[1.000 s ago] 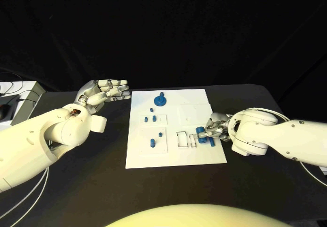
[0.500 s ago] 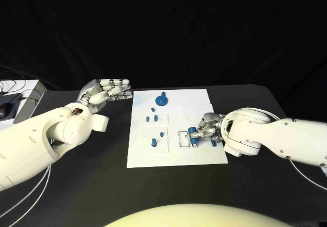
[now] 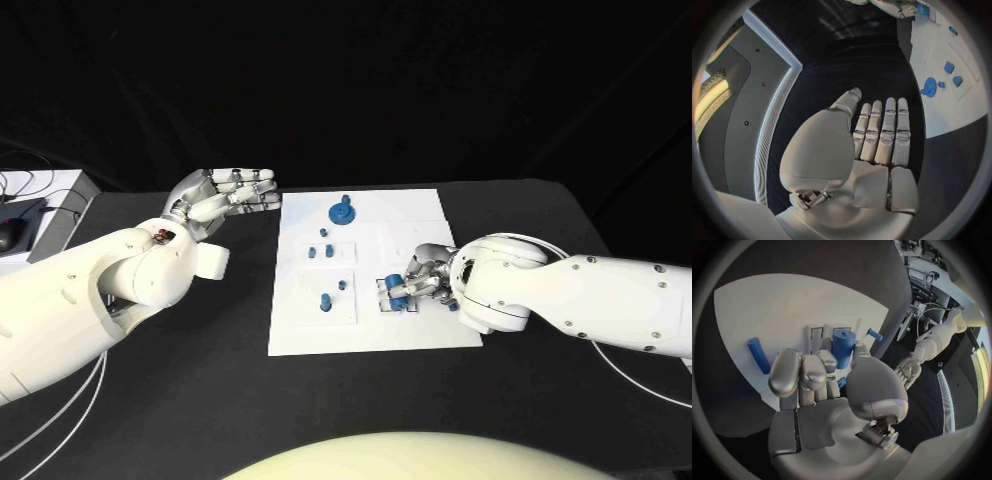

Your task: Assemble the parts on the task board

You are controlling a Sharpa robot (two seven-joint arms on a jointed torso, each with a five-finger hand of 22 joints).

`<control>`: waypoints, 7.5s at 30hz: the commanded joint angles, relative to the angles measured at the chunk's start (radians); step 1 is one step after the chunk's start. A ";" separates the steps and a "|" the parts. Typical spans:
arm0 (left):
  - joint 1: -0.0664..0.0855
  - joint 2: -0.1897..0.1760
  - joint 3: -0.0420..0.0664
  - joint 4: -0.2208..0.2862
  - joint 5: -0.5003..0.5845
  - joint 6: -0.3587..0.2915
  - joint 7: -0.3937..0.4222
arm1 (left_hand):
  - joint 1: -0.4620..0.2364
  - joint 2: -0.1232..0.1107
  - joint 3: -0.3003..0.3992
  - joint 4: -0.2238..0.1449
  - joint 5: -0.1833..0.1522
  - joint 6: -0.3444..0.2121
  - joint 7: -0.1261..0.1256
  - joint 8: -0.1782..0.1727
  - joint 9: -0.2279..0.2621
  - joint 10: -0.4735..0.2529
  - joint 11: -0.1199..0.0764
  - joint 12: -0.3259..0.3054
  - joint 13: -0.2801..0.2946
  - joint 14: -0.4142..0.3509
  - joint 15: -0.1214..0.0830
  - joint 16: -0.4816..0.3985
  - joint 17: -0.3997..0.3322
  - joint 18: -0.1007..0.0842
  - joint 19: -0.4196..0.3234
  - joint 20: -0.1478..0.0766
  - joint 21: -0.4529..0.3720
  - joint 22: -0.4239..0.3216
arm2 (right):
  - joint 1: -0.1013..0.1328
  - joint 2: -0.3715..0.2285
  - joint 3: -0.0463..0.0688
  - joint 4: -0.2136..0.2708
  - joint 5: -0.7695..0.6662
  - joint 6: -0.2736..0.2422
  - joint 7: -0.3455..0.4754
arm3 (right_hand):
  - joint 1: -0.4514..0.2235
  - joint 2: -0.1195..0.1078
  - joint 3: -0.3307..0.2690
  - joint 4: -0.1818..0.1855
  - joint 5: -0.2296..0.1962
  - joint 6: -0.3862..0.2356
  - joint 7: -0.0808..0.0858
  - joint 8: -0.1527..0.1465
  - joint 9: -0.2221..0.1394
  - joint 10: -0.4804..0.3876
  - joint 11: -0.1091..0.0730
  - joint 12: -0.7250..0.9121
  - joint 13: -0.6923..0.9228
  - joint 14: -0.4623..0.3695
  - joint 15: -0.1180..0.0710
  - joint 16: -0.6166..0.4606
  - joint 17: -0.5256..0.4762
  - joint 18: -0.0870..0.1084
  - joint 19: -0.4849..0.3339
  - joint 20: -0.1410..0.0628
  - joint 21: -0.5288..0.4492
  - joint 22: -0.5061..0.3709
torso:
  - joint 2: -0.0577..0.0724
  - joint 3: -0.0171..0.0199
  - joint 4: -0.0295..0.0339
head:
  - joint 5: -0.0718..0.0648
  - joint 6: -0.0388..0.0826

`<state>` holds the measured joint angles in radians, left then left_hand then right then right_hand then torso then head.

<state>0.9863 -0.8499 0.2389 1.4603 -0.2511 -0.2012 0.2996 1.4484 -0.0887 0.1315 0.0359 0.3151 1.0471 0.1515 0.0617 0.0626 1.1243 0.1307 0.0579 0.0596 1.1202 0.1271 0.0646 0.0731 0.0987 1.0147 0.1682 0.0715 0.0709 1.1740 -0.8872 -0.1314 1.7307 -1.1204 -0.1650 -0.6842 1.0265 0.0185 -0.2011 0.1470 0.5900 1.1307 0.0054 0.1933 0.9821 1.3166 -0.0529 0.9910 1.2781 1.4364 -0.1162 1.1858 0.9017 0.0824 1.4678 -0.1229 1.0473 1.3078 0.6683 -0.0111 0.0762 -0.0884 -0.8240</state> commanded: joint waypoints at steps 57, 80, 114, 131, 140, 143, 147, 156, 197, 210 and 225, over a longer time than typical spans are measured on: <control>0.000 -0.007 0.001 0.007 0.005 0.024 0.000 | 0.006 -0.001 0.001 0.003 0.004 -0.003 0.004 0.000 0.000 -0.006 0.006 0.001 -0.001 -0.003 -0.002 -0.004 0.001 -0.009 -0.008 0.001 -0.002 -0.001 | -0.014 0.017 0.000 -0.014 -0.124 -0.041 -0.010 | -0.113 -0.146 0.142 0.144 -0.399 0.014 0.001 -0.002 -0.008 0.005 -0.004 -0.003 -0.001 0.005 0.003 -0.004 0.012 -0.018 0.054 -0.003 0.014 0.143 | -0.001 -0.0002 -0.0012 | 0.004 -0.005; 0.000 -0.008 0.001 0.006 0.005 0.022 0.001 | 0.007 -0.001 0.001 0.002 0.004 -0.003 0.004 0.000 0.000 -0.005 0.005 0.001 -0.001 -0.003 -0.002 -0.004 0.001 -0.010 -0.011 0.001 -0.003 -0.001 | -0.018 -0.073 0.001 0.063 -0.076 -0.127 0.151 | -0.040 -0.116 0.129 0.093 -0.418 0.019 -0.004 0.007 0.000 0.015 -0.008 0.011 0.008 0.006 0.001 0.007 0.027 -0.021 0.054 -0.005 0.043 0.148 | -0.002 -0.0001 -0.0023 | 0.004 -0.007; 0.000 -0.007 0.001 0.005 0.005 0.017 -0.003 | 0.008 0.000 0.005 0.002 0.004 -0.002 0.005 0.001 0.000 -0.005 0.006 0.001 -0.001 -0.002 -0.003 -0.004 0.001 -0.009 -0.010 0.001 -0.002 -0.001 | -0.023 -0.097 0.003 0.049 -0.089 -0.129 0.224 | 0.145 -0.043 0.167 -0.211 -0.213 0.041 -0.019 0.009 -0.017 0.036 -0.020 0.039 0.031 0.006 -0.008 0.007 0.027 -0.027 0.053 -0.014 0.068 0.152 | 0.000 -0.0012 -0.0013 | 0.006 -0.014; 0.000 -0.011 0.001 0.006 0.005 0.017 -0.004 | 0.008 0.000 0.005 0.002 0.004 -0.002 0.005 0.001 0.000 -0.005 0.006 0.001 -0.001 -0.002 -0.003 -0.004 0.001 -0.009 -0.010 0.001 -0.002 -0.001 | -0.034 -0.082 0.003 0.045 -0.114 -0.129 0.220 | 0.145 -0.043 0.165 -0.213 -0.224 0.043 -0.019 0.011 -0.017 0.038 -0.020 0.040 0.033 0.006 -0.008 0.007 0.027 -0.028 0.053 -0.014 0.069 0.152 | -0.001 -0.0003 -0.0023 | 0.005 -0.013; 0.000 -0.010 0.001 0.005 0.005 0.020 -0.003 | 0.008 0.000 0.005 0.002 0.004 -0.002 0.005 0.001 0.000 -0.005 0.006 0.001 -0.001 -0.002 -0.003 -0.004 0.001 -0.009 -0.010 0.001 -0.002 -0.001 | -0.033 -0.111 0.005 0.053 -0.064 -0.186 0.248 | 0.110 -0.051 0.156 -0.169 -0.244 0.036 -0.014 0.006 -0.019 0.033 -0.016 0.032 0.030 0.007 -0.005 0.006 0.026 -0.026 0.053 -0.012 0.065 0.151 | -0.002 -0.0005 -0.0004 | 0.002 -0.010; 0.000 -0.010 0.001 0.004 0.005 0.020 -0.002 | 0.008 0.000 0.005 0.002 0.004 -0.002 0.005 0.001 0.000 -0.005 0.006 0.001 -0.001 -0.002 -0.003 -0.004 0.001 -0.009 -0.010 0.001 -0.002 -0.001 | -0.027 -0.133 0.007 0.049 -0.029 -0.160 0.256 | 0.110 -0.054 0.159 -0.145 -0.255 0.030 -0.008 -0.004 -0.024 0.028 -0.012 0.026 0.029 0.006 -0.003 0.005 0.024 -0.025 0.052 -0.010 0.061 0.150 | -0.003 -0.0007 -0.0002 | 0.003 -0.010; 0.000 -0.010 0.001 0.005 0.005 0.023 0.000 | 0.006 -0.003 0.007 0.003 0.004 -0.002 0.005 0.001 0.000 -0.004 0.005 0.001 -0.001 -0.002 -0.003 -0.004 0.001 -0.010 -0.011 0.001 -0.002 -0.001 | -0.012 -0.166 0.009 0.028 0.004 -0.073 0.239 | 0.093 -0.054 0.157 -0.103 -0.298 0.027 0.011 -0.059 -0.090 0.015 0.001 0.004 0.019 0.005 0.007 -0.001 0.017 -0.021 0.048 -0.002 0.049 0.148 | -0.003 -0.0017 -0.0027 | 0.001 -0.010; -0.001 -0.010 0.001 0.005 0.005 0.024 0.003 | 0.006 -0.003 0.007 0.003 0.004 -0.002 0.005 0.001 0.000 -0.004 0.005 0.001 -0.001 -0.002 -0.003 -0.004 0.001 -0.010 -0.011 0.001 -0.002 -0.001 | 0.000 -0.215 0.009 -0.003 -0.041 0.088 0.175 | 0.077 -0.056 0.154 -0.031 -0.316 0.038 0.037 -0.123 -0.301 0.008 0.018 -0.007 0.008 0.004 0.020 -0.002 0.014 -0.013 0.047 0.014 0.049 0.148 | -0.002 -0.0002 -0.0030 | -0.005 -0.010; -0.001 -0.012 0.001 0.004 0.006 0.026 -0.001 | 0.005 0.001 -0.003 0.010 0.004 -0.003 0.005 0.001 0.000 -0.006 0.006 0.001 -0.001 -0.002 -0.003 -0.004 0.001 -0.009 -0.010 0.002 -0.002 -0.001 | -0.046 -0.160 0.003 -0.035 -0.229 0.134 0.040 | 0.027 -0.080 0.179 0.040 -0.308 0.030 0.003 -0.018 -0.072 0.018 -0.004 0.002 0.018 0.007 0.004 0.011 0.046 -0.024 0.049 -0.002 0.079 0.153 | -0.002 -0.0004 -0.0005 | -0.008 -0.017; -0.001 -0.013 0.001 0.004 0.007 0.026 -0.004 | 0.004 0.003 -0.003 0.012 0.004 -0.004 0.006 0.001 0.000 -0.006 0.006 0.001 -0.001 -0.001 -0.003 -0.004 0.001 -0.009 -0.010 0.002 -0.002 -0.001 | -0.060 -0.144 0.002 -0.050 -0.243 0.141 0.064 | 0.102 -0.003 0.190 -0.086 -0.124 0.021 -0.002 -0.021 -0.071 0.017 -0.008 0.011 0.021 0.007 0.001 0.010 0.047 -0.024 0.048 -0.004 0.078 0.153 | -0.002 -0.0012 -0.0006 | -0.010 -0.018; -0.001 -0.013 0.001 0.004 0.007 0.024 -0.006 | 0.006 0.003 -0.002 0.014 0.004 -0.006 0.008 0.000 0.000 -0.008 0.007 0.001 -0.001 -0.002 -0.003 -0.004 0.001 -0.009 -0.010 0.002 -0.002 -0.001 | -0.062 -0.143 0.002 -0.063 -0.078 0.160 0.110 | 0.055 -0.031 0.634 -0.270 -0.081 -0.015 0.010 -0.002 -0.045 0.011 -0.005 0.002 0.015 0.006 0.003 0.003 0.050 -0.024 0.045 -0.003 0.080 0.154 | -0.002 -0.0016 -0.0007 | -0.008 -0.022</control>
<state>0.9858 -0.8638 0.2389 1.4627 -0.2501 -0.1908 0.2896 1.4484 -0.0887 0.1311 0.0444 0.3151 1.0435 0.1552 0.0617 0.0626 1.1208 0.1342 0.0579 0.0596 1.1202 0.1271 0.0646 0.0730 0.0987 1.0111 0.1718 0.0716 0.0710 1.1288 -1.0314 -0.1159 1.6747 -1.2736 -0.0572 -0.5750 1.1039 -0.0125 0.1396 0.1618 0.5076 1.1215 0.0157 0.1876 0.9348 1.3208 -0.0546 0.9961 1.2936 1.4397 -0.1128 1.1929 0.9514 0.0690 1.4680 -0.1233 1.1249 1.3073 0.6660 -0.0128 0.0754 -0.0960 -0.8447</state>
